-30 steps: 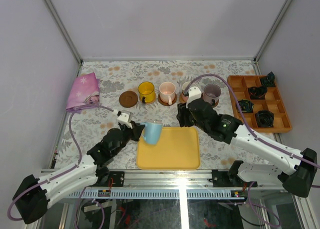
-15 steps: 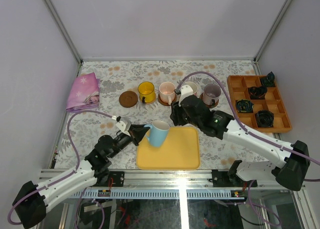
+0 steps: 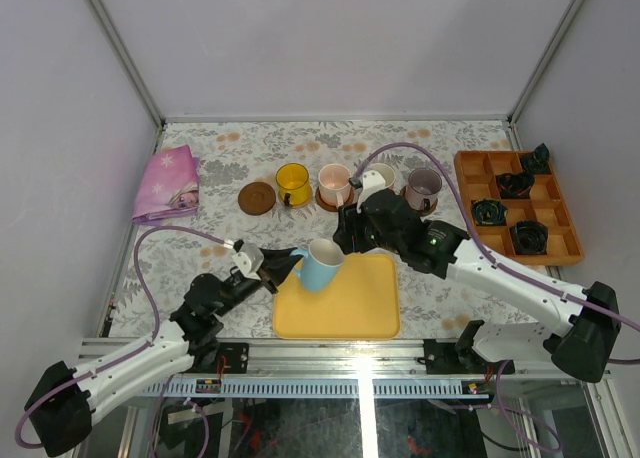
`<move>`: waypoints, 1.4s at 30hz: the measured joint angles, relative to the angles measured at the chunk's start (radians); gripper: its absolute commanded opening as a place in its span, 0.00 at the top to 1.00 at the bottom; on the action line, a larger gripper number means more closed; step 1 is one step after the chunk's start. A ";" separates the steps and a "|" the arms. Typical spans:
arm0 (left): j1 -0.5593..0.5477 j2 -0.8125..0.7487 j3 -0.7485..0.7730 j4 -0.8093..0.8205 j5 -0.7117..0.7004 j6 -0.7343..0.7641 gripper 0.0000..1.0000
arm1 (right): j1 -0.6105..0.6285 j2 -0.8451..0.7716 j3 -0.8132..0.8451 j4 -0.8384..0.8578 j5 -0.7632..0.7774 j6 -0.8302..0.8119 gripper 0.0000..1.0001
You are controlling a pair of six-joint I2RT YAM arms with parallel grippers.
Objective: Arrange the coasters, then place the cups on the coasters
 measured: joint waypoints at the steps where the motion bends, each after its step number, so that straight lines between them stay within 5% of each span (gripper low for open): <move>1: 0.000 -0.001 0.000 0.003 0.004 0.007 1.00 | 0.000 -0.002 0.000 0.001 -0.013 0.005 0.42; 24: -0.002 -0.029 0.029 0.024 0.047 0.115 1.00 | -0.005 0.016 -0.035 0.007 -0.150 0.063 0.43; 26: -0.002 -0.029 0.029 0.028 0.051 0.116 1.00 | -0.005 0.022 -0.035 0.011 -0.155 0.065 0.50; 31: -0.002 -0.016 0.040 0.027 0.061 0.116 1.00 | -0.008 0.046 -0.035 0.019 -0.180 0.071 0.97; 33: -0.002 -0.006 0.043 0.023 0.072 0.121 1.00 | -0.014 0.056 -0.035 0.020 -0.175 0.084 1.00; 35: -0.002 0.006 0.047 0.000 0.073 0.127 0.89 | -0.026 0.062 -0.032 0.019 -0.176 0.085 1.00; 38: -0.002 0.023 0.084 -0.074 0.072 0.132 0.59 | -0.029 0.071 -0.031 0.005 -0.167 0.084 1.00; 42: -0.002 0.039 0.177 -0.179 0.074 0.121 0.56 | -0.028 0.089 -0.031 -0.021 -0.114 0.040 1.00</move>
